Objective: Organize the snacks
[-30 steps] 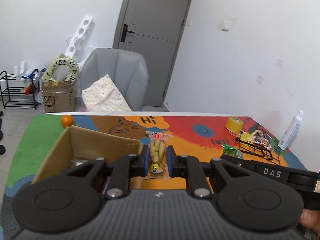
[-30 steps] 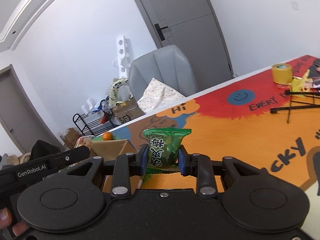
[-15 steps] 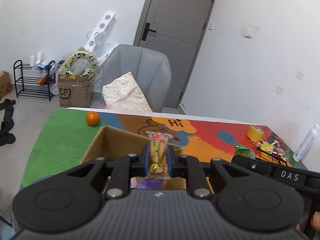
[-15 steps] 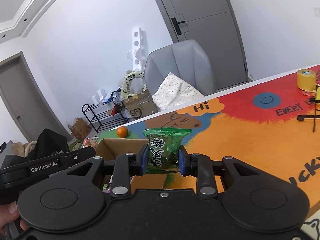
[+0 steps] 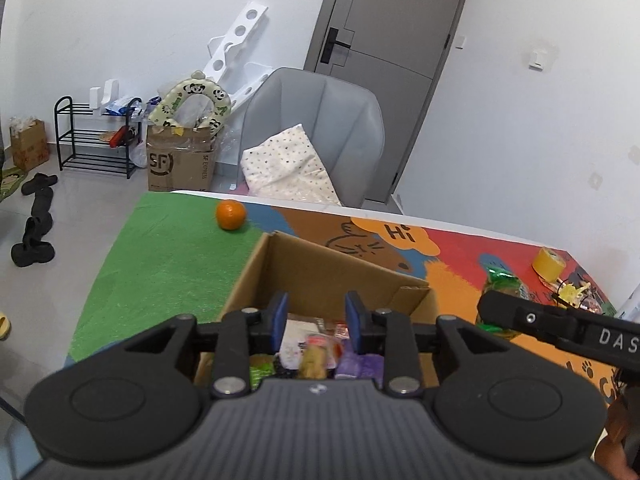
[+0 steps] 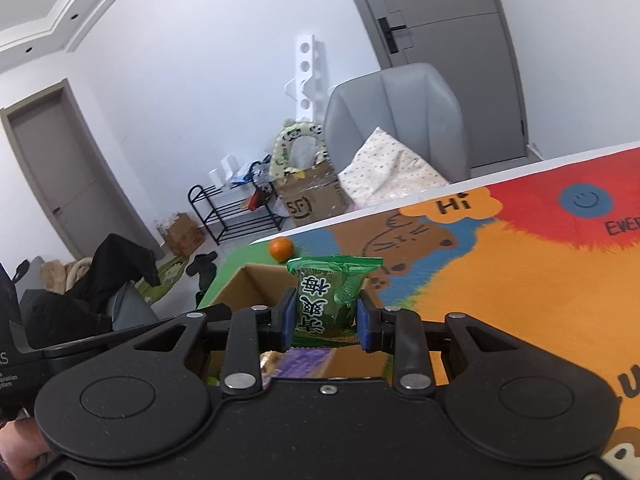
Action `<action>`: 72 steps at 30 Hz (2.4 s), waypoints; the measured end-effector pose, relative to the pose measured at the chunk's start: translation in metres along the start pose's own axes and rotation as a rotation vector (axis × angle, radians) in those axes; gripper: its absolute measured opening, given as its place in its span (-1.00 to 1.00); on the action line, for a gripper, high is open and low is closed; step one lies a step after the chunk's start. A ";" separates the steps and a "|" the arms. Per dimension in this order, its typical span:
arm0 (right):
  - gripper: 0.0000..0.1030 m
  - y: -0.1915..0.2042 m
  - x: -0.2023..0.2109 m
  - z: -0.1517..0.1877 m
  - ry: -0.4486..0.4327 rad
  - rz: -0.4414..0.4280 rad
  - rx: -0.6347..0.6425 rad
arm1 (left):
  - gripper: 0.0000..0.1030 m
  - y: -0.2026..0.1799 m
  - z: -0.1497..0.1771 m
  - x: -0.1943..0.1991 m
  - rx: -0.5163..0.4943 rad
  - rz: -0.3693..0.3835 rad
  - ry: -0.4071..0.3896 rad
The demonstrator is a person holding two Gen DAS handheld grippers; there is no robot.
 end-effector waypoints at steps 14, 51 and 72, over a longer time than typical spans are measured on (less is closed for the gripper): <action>-0.45 0.053 -0.036 -0.001 0.044 -0.070 0.036 | -0.02 0.053 0.003 0.040 0.046 -0.051 -0.017; 0.68 0.040 0.035 0.019 0.011 -0.046 0.034 | 0.70 0.035 0.017 0.096 0.056 -0.056 -0.081; 1.00 -0.012 0.131 0.037 -0.037 0.102 -0.006 | 0.92 -0.040 0.060 0.126 -0.108 0.050 0.016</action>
Point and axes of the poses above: each gripper's, at about its wrist camera, not at the fingertips, and x roughly against the way its jaws point, y to its left, z to its underside, the point moved 5 cm from there along -x, roughly the way its jaws point, and after that the axes turned 3 degrees about z, right-handed, at the moved point
